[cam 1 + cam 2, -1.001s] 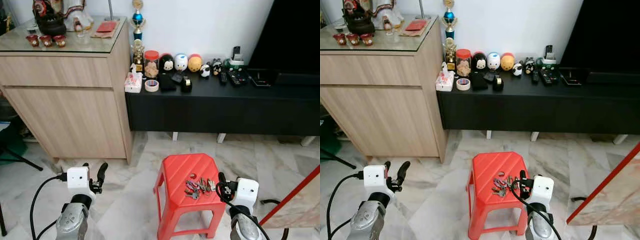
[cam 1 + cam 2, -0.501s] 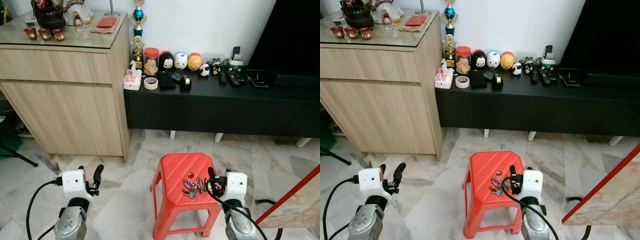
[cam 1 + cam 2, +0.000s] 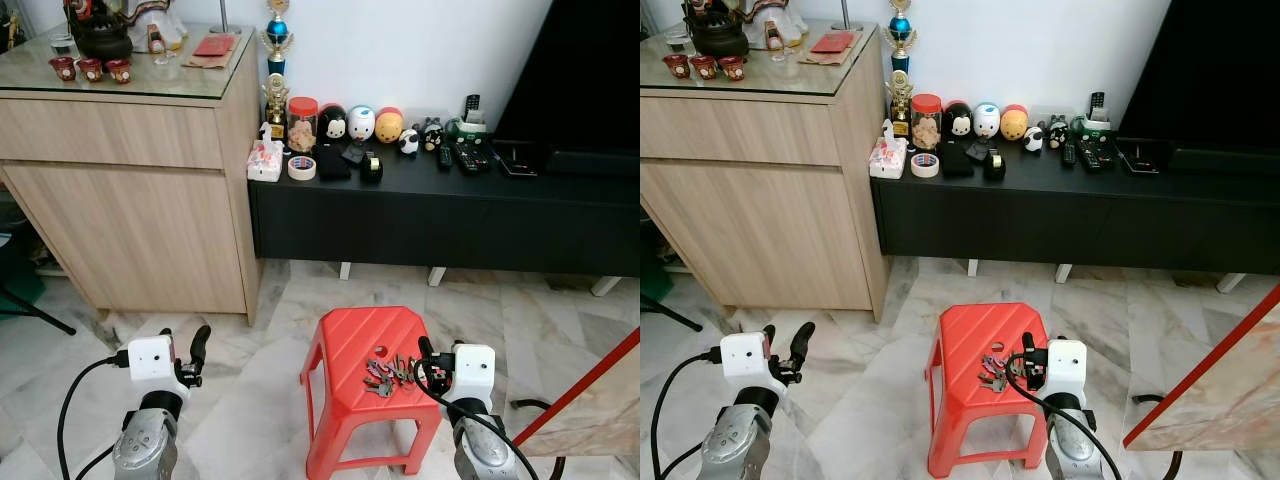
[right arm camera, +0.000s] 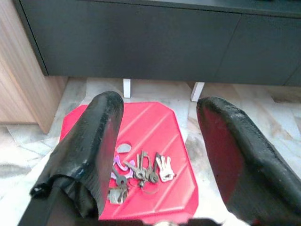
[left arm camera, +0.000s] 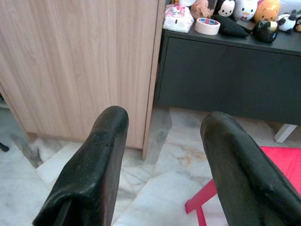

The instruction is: Hang keys on a hook

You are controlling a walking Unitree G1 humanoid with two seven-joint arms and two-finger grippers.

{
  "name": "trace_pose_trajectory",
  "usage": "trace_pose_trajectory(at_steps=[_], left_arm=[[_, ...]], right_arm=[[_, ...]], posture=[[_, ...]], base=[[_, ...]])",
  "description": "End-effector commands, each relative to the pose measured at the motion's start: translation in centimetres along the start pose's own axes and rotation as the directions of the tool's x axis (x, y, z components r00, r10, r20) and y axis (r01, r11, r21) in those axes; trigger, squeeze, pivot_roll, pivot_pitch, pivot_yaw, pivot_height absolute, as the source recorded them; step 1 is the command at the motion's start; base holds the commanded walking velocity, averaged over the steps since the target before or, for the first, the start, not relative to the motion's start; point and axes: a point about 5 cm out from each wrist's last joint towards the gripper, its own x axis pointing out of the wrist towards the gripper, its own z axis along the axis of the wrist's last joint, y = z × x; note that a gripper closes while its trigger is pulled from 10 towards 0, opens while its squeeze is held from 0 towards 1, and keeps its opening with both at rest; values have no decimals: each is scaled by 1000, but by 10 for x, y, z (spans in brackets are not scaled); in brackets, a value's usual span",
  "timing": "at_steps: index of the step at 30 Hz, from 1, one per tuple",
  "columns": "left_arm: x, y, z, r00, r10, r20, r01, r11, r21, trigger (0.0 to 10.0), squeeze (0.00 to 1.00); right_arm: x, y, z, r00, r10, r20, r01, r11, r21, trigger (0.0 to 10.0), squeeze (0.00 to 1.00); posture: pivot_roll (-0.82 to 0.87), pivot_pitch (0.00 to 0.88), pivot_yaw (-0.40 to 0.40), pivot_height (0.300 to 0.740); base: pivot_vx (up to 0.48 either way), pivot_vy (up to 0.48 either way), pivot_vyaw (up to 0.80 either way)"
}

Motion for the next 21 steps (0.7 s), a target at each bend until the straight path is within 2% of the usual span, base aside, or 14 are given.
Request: trace_pose_trajectory(at_steps=[1, 12, 16, 21], left_arm=[[0, -2, -2, 1000, -16, -17, 16, 1000, 6, 10000, 0], [-2, 0, -3, 1000, -7, -18, 7, 1000, 9, 10000, 0], [-4, 1, -4, 1000, -2, -21, 3, 1000, 9, 10000, 0], [-3, 1, -4, 1000, -3, -22, 3, 1000, 10, 10000, 0]], right_arm=[[-2, -4, -3, 1000, -13, -14, 13, 1000, -3, 10000, 0], [-2, 1, -4, 1000, 11, -12, -11, 1000, -11, 10000, 0], [0, 1, -7, 998, -1, -63, 0, 1000, -18, 10000, 0], [-1, 2, -6, 999, 12, -39, -12, 1000, -15, 10000, 0]], posture=[[77, 0, -84, 690], [90, 0, -95, 681], [92, 0, -98, 681], [94, 0, -99, 656]], base=[[0, 0, 0], [0, 0, 0], [0, 0, 0], [0, 0, 0]])
